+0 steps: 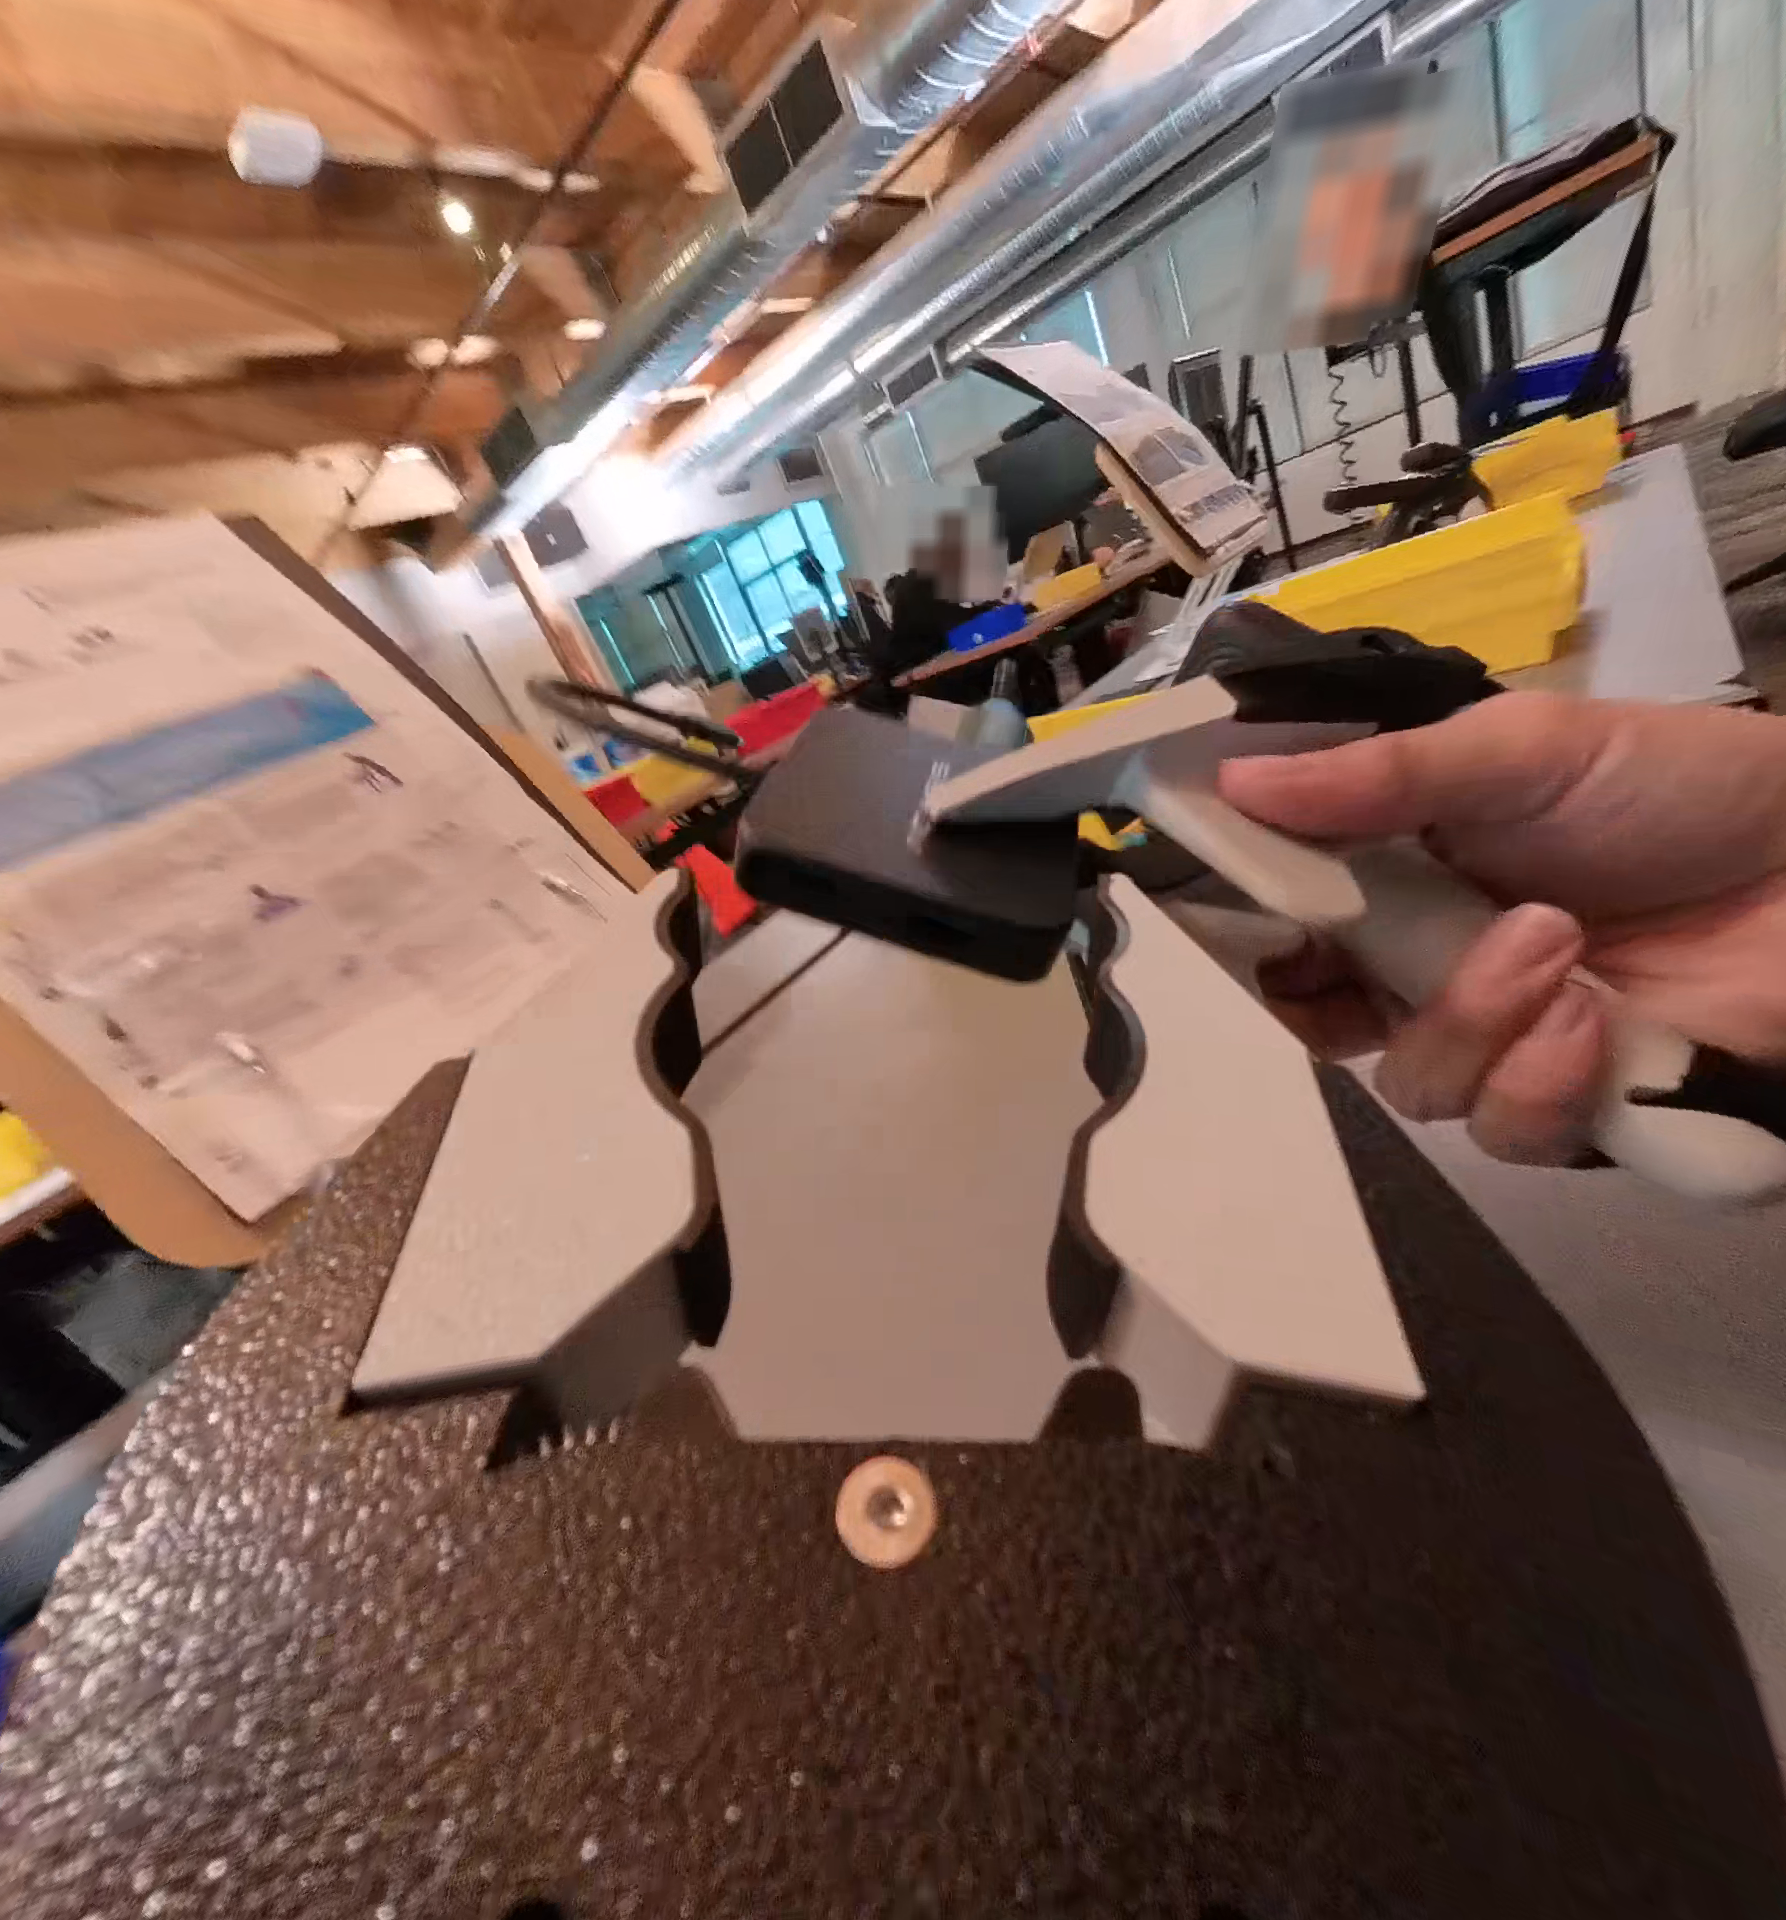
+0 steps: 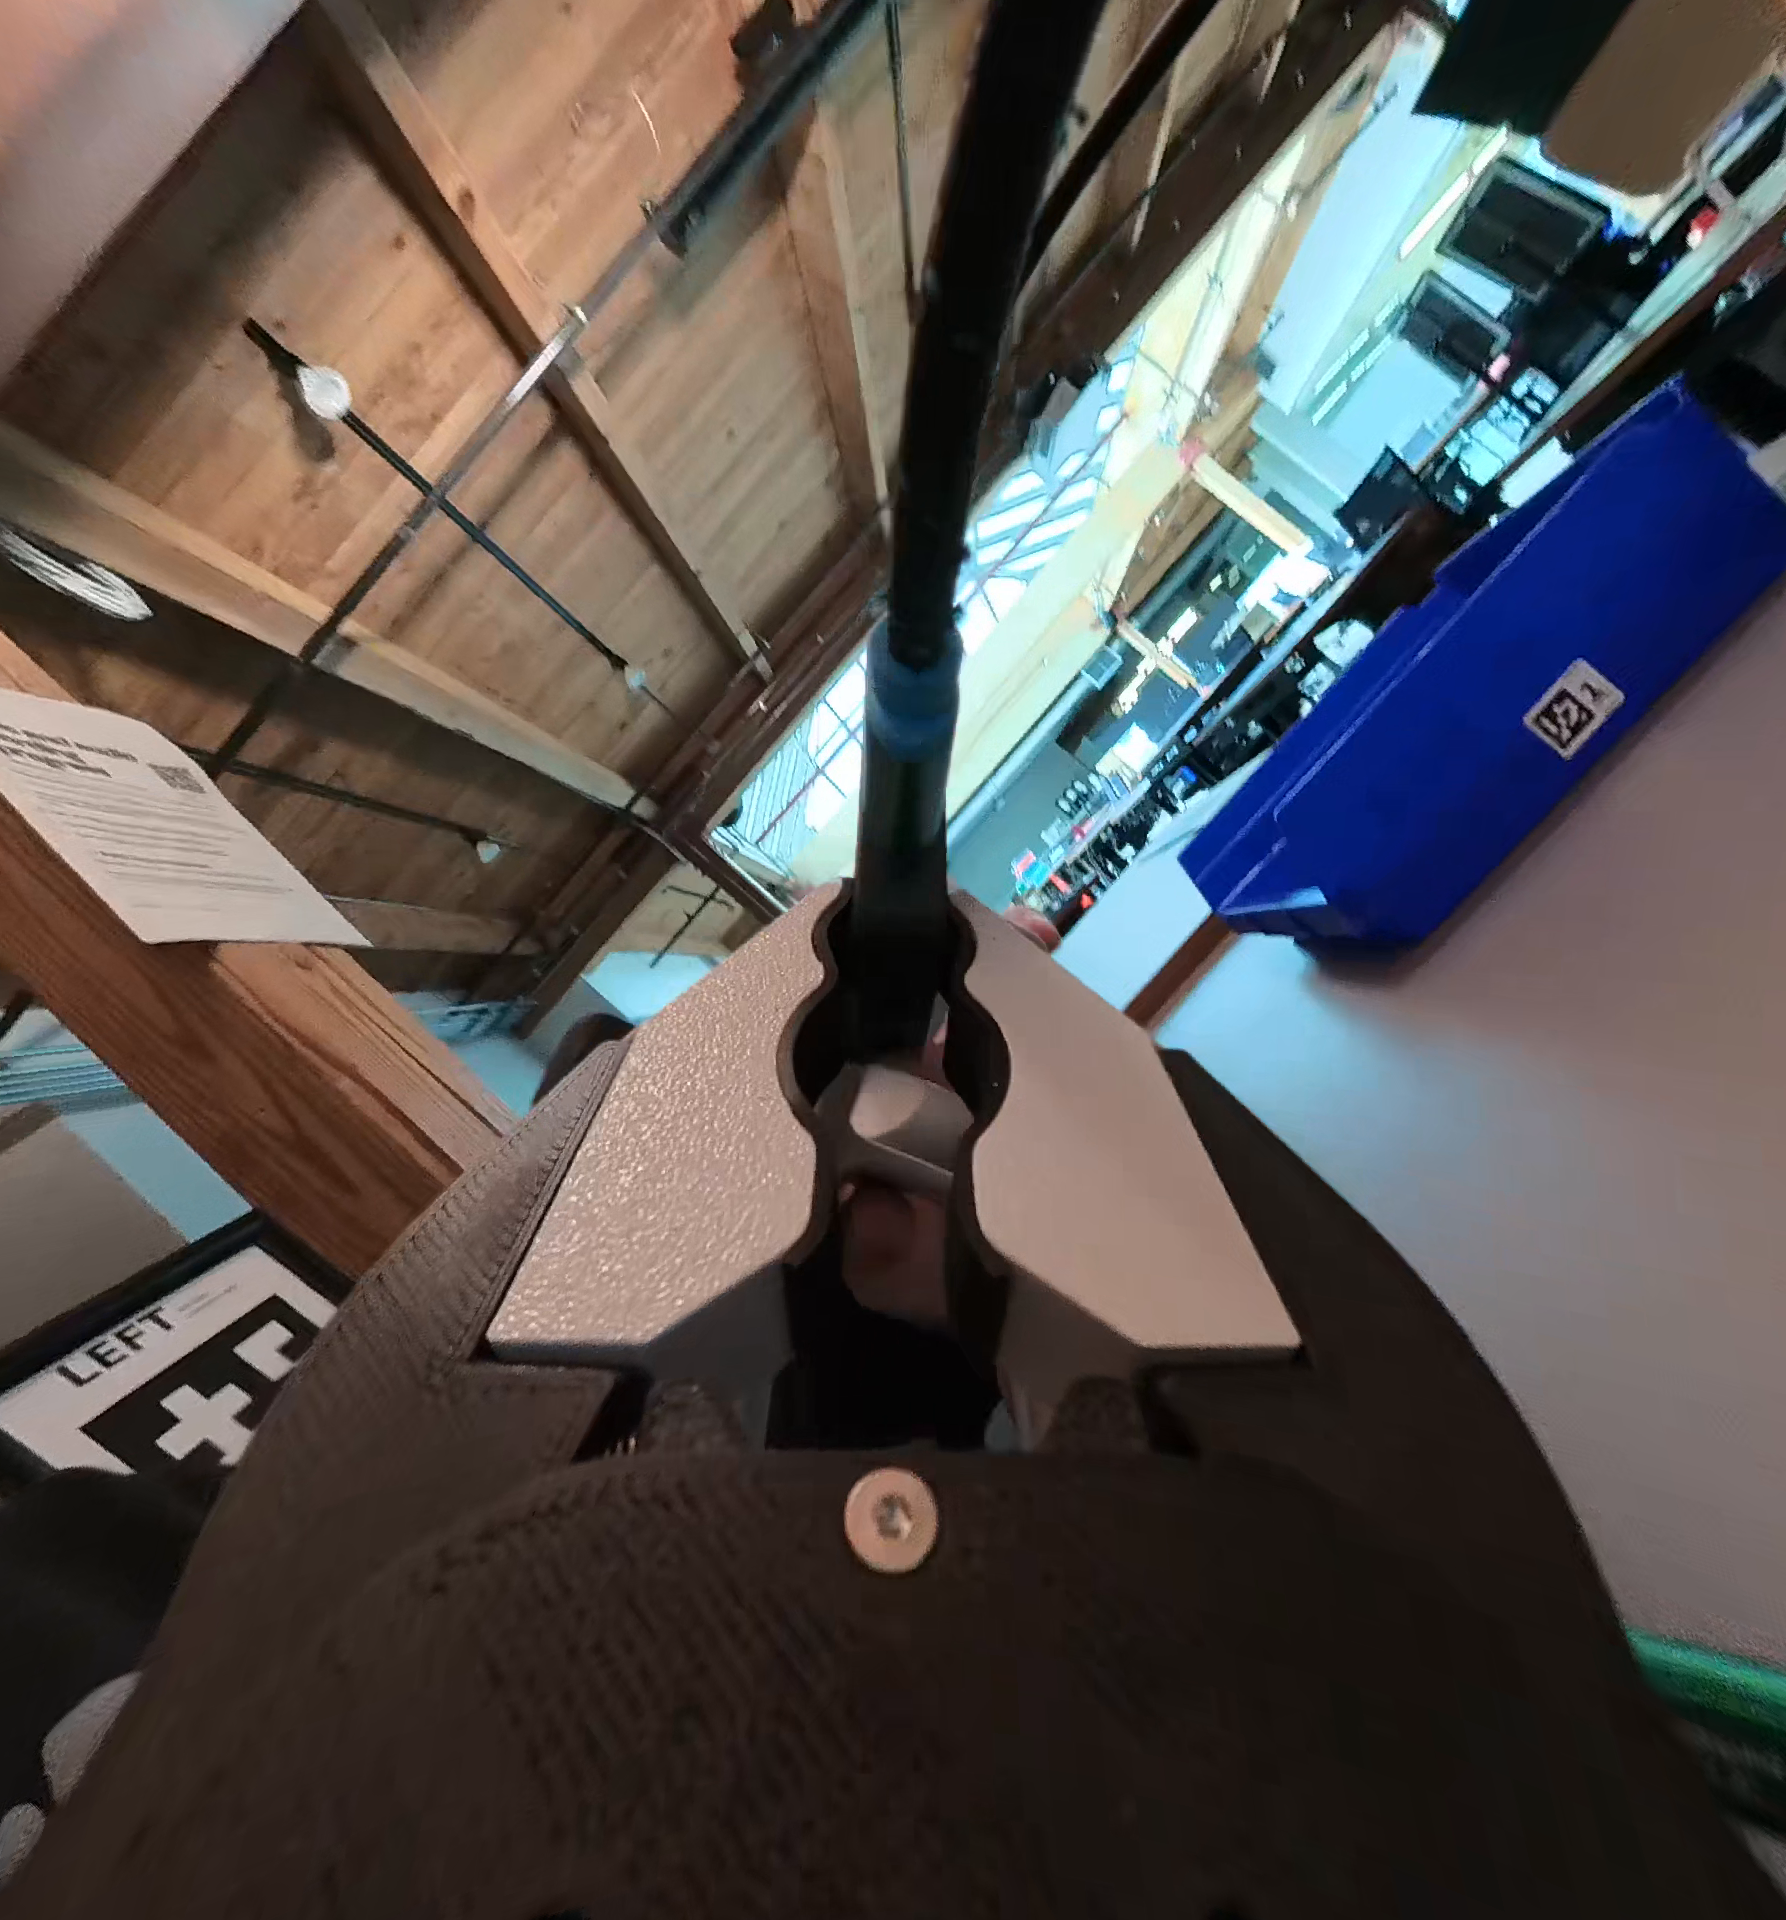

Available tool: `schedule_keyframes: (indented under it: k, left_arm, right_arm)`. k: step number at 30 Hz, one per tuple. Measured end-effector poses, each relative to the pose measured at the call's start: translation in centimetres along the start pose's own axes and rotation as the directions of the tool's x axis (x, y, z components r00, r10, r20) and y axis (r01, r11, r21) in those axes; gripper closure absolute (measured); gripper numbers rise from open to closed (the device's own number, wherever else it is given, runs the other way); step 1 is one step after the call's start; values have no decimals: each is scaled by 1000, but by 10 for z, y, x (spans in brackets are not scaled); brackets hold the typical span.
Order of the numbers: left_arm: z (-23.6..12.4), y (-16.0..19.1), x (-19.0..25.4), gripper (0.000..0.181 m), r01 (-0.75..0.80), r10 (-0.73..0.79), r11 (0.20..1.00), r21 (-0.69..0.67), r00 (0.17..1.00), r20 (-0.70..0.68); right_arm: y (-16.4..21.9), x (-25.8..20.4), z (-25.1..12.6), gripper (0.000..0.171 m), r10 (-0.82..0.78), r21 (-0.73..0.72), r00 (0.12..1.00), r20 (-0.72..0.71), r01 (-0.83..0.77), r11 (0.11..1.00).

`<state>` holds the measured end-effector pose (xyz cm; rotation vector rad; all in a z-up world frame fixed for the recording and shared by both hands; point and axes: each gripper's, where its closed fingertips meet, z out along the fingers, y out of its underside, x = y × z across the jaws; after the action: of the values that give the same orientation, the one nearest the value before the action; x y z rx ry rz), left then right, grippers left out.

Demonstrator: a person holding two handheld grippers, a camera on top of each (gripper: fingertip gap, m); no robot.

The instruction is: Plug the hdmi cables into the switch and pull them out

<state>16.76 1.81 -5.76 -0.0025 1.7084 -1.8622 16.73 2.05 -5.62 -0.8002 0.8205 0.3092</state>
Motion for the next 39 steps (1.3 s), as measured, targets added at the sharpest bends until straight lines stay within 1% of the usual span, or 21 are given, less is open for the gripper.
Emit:
schedule_keyframes:
  k: [2,5,6,7,11,16,18,21,22,23,24,26,27,28,29,30,31,33,34,36,39]
  left_arm:
    - [1,3,1,109,-23,23,1000,-20,1000,-9]
    - [2,14,9,106,-103,97,991,-82,993,-71]
    - [2,14,9,105,-124,118,989,-83,990,-72]
    - [3,13,8,109,-141,136,986,-84,989,-64]
    - [4,11,8,107,-172,168,982,-82,984,-51]
    - [4,13,7,112,-100,94,990,-104,994,-59]
    - [4,14,7,111,-37,29,993,-109,997,-73]
    - [-2,14,1,112,62,-70,994,-89,994,-90]
    - [-4,16,0,112,93,-102,992,-90,990,-97]
    - [-6,19,-2,112,128,-138,987,-95,985,-107]
    - [-8,22,-5,111,166,-177,981,-100,978,-114]
    - [-14,29,-9,111,244,-257,964,-109,957,-136]
    - [-18,33,-11,111,283,-298,952,-113,942,-154]
    - [-22,37,-11,111,319,-336,940,-121,925,-178]
    - [-26,40,-10,111,345,-365,930,-130,909,-202]
    - [-29,43,-8,111,365,-388,921,-136,893,-230]
    - [-33,44,-5,111,385,-410,912,-143,874,-260]
    - [-38,47,0,111,425,-452,892,-156,840,-298]
    - [-39,48,2,111,432,-461,887,-161,833,-306]
    - [-42,49,8,111,432,-462,887,-166,824,-326]
    - [-45,39,17,111,446,-467,883,-146,799,-380]
  right_arm:
    - [6,2,2,158,16,-27,1000,-10,-16,999]
    - [17,-4,4,159,55,-81,998,16,-53,995]
    - [22,-3,5,159,46,-101,999,6,-46,994]
    - [24,-3,5,159,39,-106,999,5,-38,994]
    - [23,-4,5,159,50,-114,999,18,-47,992]
    - [22,-4,5,159,23,-112,1000,15,-21,993]
    - [20,-2,2,156,-20,-108,1000,12,22,994]
    - [5,7,-9,134,-58,-63,996,-68,53,997]
    - [5,13,-13,126,-69,-86,991,-113,59,995]
    - [6,16,-17,122,-94,-123,985,-146,76,990]
    - [9,15,-21,116,-129,-170,979,-156,102,980]
    - [13,2,-28,104,-243,-262,962,-123,205,943]
    - [13,-6,-32,101,-338,-303,935,-107,294,907]
    - [11,-13,-35,93,-467,-344,880,-87,414,843]
    - [9,-19,-38,88,-593,-388,802,-69,526,757]
    - [7,-22,-41,88,-694,-442,718,-54,606,661]
    - [6,-23,-44,92,-759,-512,651,-34,640,572]
    - [1,-23,-46,97,-816,-638,577,25,638,431]
    - [-3,-25,-44,99,-832,-668,550,66,644,373]
    - [-3,-30,-36,96,-839,-706,515,175,660,258]
    - [6,-31,-24,94,-807,-742,492,328,663,102]
